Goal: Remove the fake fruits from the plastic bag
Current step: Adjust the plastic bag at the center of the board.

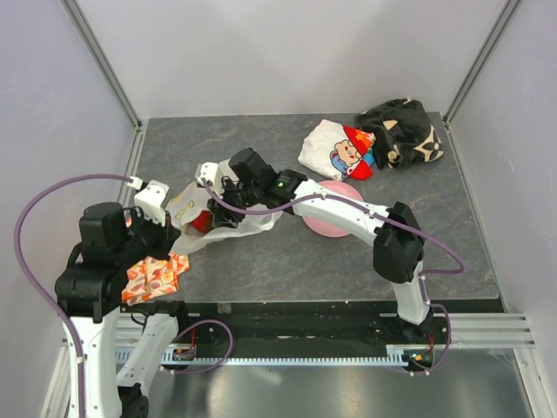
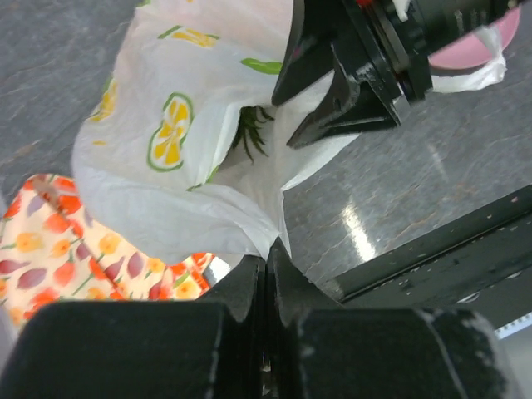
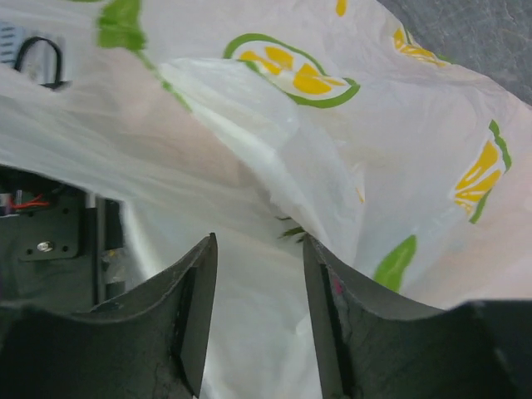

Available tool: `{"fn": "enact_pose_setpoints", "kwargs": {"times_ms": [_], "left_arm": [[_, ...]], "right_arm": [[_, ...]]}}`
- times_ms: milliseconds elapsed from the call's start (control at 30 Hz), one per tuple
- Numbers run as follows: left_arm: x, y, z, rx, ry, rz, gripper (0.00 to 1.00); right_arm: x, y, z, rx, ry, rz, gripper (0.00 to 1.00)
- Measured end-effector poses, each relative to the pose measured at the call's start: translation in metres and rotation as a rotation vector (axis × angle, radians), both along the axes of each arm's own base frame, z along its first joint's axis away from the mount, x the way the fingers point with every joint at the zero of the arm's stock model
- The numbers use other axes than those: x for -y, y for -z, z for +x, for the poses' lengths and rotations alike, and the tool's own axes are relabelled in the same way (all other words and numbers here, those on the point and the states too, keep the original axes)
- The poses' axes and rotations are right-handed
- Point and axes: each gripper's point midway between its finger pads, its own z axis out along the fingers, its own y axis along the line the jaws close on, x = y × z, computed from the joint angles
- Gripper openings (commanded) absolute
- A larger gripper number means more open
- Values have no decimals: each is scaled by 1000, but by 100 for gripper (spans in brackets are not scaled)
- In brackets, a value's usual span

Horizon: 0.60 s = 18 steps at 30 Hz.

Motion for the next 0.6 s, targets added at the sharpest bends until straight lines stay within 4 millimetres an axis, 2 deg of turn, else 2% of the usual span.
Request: {"fn": "enact_pose_setpoints", "kwargs": {"times_ms": [100,167,267,367,467,600], "left_arm": [[-6,1,-9,11,-9,33,2],[-7,4,-11,3,-11,43,1],[-10,9,-9,-9,-19,58,2],[-11,19,-7,-43,-20,64,2],[-10,26,7,-74,-17,65,1],[-8,32,41,-80,-14,64,2]], "right_arm": [[-6,18,13,19,40,-32,63],[-9,39,29,51,96,-73,63],[-8,70,57,125,205,-152,48],[0,87,87,231,335,-218,45],[8,79,120,353,457,-236,46],[27,43,174,480,614,-201,47]]}}
